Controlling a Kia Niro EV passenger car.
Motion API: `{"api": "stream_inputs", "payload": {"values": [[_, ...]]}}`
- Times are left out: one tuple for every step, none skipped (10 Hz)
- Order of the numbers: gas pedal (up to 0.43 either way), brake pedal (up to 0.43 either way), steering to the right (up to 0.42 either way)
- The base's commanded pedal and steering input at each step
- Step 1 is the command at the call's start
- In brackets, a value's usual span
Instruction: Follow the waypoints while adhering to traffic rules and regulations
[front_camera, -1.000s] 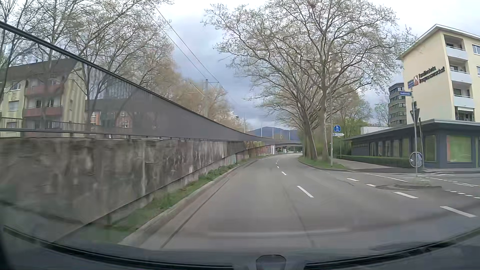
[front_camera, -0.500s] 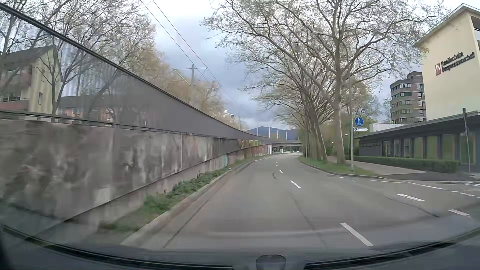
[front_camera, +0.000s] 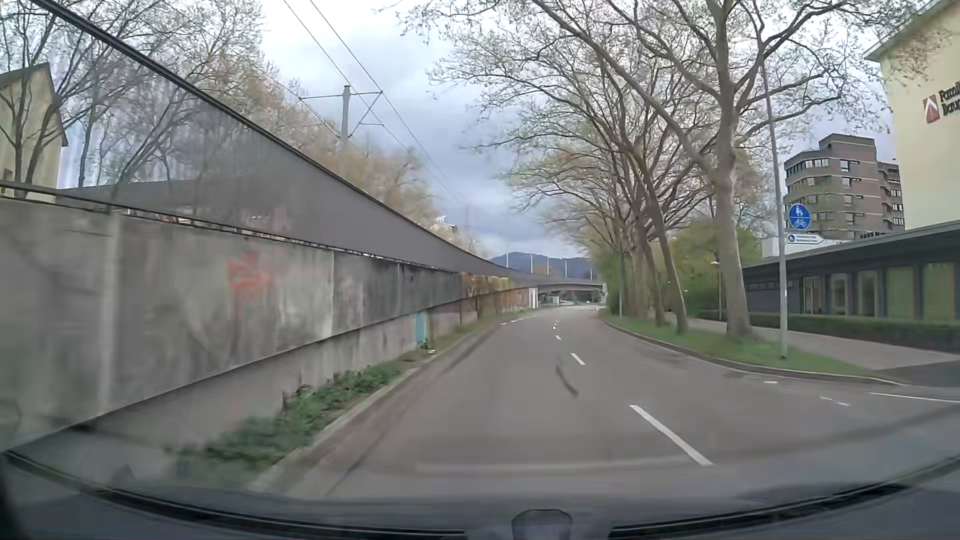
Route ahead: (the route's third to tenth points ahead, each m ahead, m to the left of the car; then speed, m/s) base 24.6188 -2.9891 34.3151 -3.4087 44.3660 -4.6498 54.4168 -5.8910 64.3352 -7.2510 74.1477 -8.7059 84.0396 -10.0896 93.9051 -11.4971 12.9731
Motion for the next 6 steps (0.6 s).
{"api": "stream_inputs", "payload": {"values": [[0.138, 0.000, 0.012], [0.138, 0.000, 0.012], [0.138, 0.000, 0.012], [0.138, 0.000, 0.012], [0.138, 0.000, 0.012], [0.138, 0.000, 0.011]]}}
